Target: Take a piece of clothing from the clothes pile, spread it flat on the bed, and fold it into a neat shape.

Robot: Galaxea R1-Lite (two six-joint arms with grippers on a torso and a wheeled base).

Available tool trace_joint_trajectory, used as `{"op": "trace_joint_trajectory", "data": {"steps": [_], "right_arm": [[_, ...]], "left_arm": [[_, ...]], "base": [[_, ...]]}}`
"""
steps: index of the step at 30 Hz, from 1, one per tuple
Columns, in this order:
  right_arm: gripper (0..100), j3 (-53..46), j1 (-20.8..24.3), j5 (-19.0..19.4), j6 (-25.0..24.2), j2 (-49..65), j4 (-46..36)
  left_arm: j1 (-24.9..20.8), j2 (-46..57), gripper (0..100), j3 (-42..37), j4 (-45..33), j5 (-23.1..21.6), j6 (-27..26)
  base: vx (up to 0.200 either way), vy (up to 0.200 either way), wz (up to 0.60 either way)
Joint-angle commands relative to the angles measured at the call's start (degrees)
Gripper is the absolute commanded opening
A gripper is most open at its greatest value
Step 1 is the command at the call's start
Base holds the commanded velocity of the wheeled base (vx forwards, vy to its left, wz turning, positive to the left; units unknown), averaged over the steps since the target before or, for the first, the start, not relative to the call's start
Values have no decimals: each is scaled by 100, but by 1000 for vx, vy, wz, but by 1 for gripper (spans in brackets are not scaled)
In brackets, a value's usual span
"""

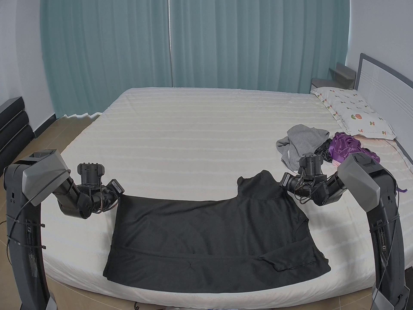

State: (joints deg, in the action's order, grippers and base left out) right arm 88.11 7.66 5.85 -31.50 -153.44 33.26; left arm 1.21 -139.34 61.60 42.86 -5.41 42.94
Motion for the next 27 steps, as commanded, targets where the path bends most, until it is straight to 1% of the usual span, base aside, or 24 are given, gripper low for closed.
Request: {"op": "trace_joint_trajectory", "data": {"steps": [1, 6, 7, 12, 18, 20, 25, 27], "right_arm": [[0, -154, -18, 4, -32, 183, 32], [0, -207, -18, -5, -119, 192, 49], [0, -207, -10, -5, -119, 183, 49], [0, -216, 8, -5, -128, 192, 49], [0, -224, 34, -5, -155, 210, 49], [0, -224, 34, -14, -155, 210, 49], [0, -268, 52, -23, -155, 236, 49], [0, -277, 52, -67, -155, 236, 49]], "left_arm": [[2, -41, 0, 45, -6, 5, -13], [-15, -129, 0, 133, -24, -65, -84], [-15, -129, 100, 133, -24, -74, -92], [-59, -173, 100, 159, -15, -83, -119], [-86, -471, 100, 476, -15, -100, -470], [-103, -524, 100, 537, -24, -144, -479], [-147, -551, 100, 581, -41, -557, -479], [-147, -559, 100, 581, -41, -619, -479]], "base": [[0, 0, 0], [0, 0, 0], [0, 0, 0], [0, 0, 0], [0, 0, 0], [0, 0, 0], [0, 0, 0], [0, 0, 0]]}}
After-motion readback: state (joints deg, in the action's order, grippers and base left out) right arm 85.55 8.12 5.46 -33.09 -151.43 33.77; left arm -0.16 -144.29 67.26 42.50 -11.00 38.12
